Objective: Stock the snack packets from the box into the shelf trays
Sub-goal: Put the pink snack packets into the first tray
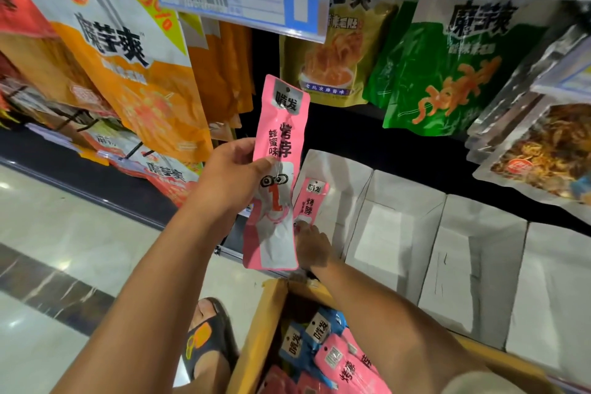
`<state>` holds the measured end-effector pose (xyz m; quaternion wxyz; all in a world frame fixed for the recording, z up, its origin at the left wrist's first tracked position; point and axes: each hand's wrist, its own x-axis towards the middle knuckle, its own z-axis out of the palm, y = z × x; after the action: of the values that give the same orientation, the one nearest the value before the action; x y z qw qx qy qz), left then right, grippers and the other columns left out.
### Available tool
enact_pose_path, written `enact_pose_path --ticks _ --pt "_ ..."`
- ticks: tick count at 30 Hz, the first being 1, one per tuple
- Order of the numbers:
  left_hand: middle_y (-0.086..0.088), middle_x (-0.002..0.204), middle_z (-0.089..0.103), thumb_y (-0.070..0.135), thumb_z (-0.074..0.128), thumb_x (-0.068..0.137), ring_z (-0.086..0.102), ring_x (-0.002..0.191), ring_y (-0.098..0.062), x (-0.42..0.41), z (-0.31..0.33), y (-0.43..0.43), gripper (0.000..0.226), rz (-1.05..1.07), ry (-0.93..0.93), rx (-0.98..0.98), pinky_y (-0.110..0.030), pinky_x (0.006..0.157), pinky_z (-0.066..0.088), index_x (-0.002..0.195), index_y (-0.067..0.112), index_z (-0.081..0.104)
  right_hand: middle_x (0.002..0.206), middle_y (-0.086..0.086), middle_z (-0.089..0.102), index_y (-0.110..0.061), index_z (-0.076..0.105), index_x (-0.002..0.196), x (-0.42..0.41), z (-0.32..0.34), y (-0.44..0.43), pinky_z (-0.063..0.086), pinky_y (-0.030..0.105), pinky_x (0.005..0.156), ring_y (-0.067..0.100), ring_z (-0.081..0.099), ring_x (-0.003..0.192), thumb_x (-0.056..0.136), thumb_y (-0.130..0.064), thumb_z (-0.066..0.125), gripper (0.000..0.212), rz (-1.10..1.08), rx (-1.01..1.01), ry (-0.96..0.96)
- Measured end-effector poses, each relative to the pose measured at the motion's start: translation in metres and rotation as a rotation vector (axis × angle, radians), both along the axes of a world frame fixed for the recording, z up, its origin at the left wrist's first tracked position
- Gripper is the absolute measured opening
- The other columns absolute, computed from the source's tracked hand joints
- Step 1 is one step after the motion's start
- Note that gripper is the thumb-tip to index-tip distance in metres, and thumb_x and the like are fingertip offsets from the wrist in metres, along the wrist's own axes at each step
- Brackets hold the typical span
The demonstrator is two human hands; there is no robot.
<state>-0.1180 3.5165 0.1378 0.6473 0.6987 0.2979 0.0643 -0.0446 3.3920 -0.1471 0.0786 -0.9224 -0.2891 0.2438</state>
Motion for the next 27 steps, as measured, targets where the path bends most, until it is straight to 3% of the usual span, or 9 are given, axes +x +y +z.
enact_pose_path --ticks 4,6,8,10,12,15,20,23,27 --pt "0.007 0.1 0.08 0.011 0.06 0.103 0.076 0.094 -0.018 0.0 -0.004 -0.002 0.022 -0.008 0.003 -0.016 -0.039 0.077 0.061 0.097 0.029 0.073 0.15 0.004 0.043 -0.034 0.047 0.14 0.028 -0.085 0.004 0.048 0.042 0.108 0.032 0.047 0.135 0.088 -0.013 0.056 0.057 -0.011 0.06 0.233" --pt "0.006 0.1 0.08 0.011 0.059 0.103 0.076 0.092 -0.017 -0.001 -0.006 -0.005 0.022 -0.027 0.011 -0.015 -0.037 0.074 0.061 0.099 0.027 0.073 0.147 -0.001 0.048 -0.034 0.053 0.136 0.046 -0.11 0.004 0.048 0.04 0.107 0.029 0.047 0.137 0.081 0.003 0.052 0.066 -0.137 0.186 0.334" --pt "0.004 0.101 0.08 0.01 0.058 0.103 0.076 0.092 -0.017 -0.001 -0.008 -0.009 0.021 -0.046 0.012 -0.007 -0.034 0.07 0.06 0.102 0.025 0.073 0.132 0.003 0.058 -0.019 0.064 0.127 0.039 -0.034 -0.001 0.05 0.029 0.101 0.026 0.056 0.124 0.087 0.011 0.051 0.052 -0.311 0.336 0.442" --pt "0.001 0.102 0.08 0.008 0.058 0.103 0.076 0.093 -0.02 0.0 -0.009 -0.012 0.021 -0.053 0.007 -0.008 -0.036 0.071 0.06 0.106 0.021 0.074 0.099 0.009 0.065 -0.006 0.071 0.1 0.03 0.023 -0.011 0.05 0.026 0.082 0.023 0.063 0.091 0.093 0.007 0.046 0.029 -0.469 0.537 0.565" --pt "0.0 0.103 0.08 0.006 0.057 0.103 0.076 0.095 -0.022 0.002 -0.01 -0.017 0.022 -0.064 0.004 -0.014 -0.039 0.079 0.061 0.112 0.017 0.074 0.074 -0.002 0.06 -0.023 0.069 0.079 0.029 0.074 -0.022 0.046 0.022 0.071 0.009 0.056 0.065 0.095 0.007 0.044 0.042 -0.409 0.57 0.353" --pt "-0.002 0.106 0.079 0.005 0.057 0.103 0.075 0.097 -0.023 0.004 -0.01 -0.025 0.022 -0.089 -0.004 -0.024 -0.04 0.082 0.06 0.114 0.014 0.074 0.091 -0.013 0.065 -0.04 0.06 0.087 0.021 0.121 -0.037 0.054 0.027 0.085 0.003 0.061 0.082 0.092 0.007 0.052 0.048 -0.435 0.651 0.336" --pt "-0.002 0.105 0.079 0.005 0.056 0.104 0.074 0.093 -0.022 0.005 -0.011 -0.037 0.021 -0.136 -0.021 -0.026 -0.033 0.073 0.056 0.11 0.014 0.074 0.086 0.009 0.071 -0.022 0.068 0.095 0.003 0.192 -0.062 0.043 0.02 0.053 0.014 0.061 0.065 0.104 -0.017 0.05 0.021 -0.623 1.036 0.387" --pt "-0.002 0.105 0.079 0.003 0.057 0.103 0.073 0.095 -0.023 0.006 -0.014 -0.045 0.02 -0.144 -0.055 -0.05 -0.035 0.076 0.054 0.107 0.015 0.073 0.081 0.02 0.063 -0.021 0.068 0.092 -0.013 0.225 -0.076 0.038 0.018 0.048 0.015 0.052 0.055 0.103 -0.027 0.052 0.02 -0.558 1.011 0.408" --pt "-0.002 0.105 0.079 0.002 0.06 0.101 0.073 0.097 -0.021 0.007 -0.021 -0.055 0.02 -0.145 -0.1 -0.07 -0.044 0.088 0.057 0.105 0.016 0.074 0.072 0.003 0.061 -0.011 0.067 0.094 -0.022 0.231 -0.086 0.037 0.021 0.047 0.014 0.051 0.051 0.099 -0.025 0.061 0.016 -0.546 0.93 0.457"
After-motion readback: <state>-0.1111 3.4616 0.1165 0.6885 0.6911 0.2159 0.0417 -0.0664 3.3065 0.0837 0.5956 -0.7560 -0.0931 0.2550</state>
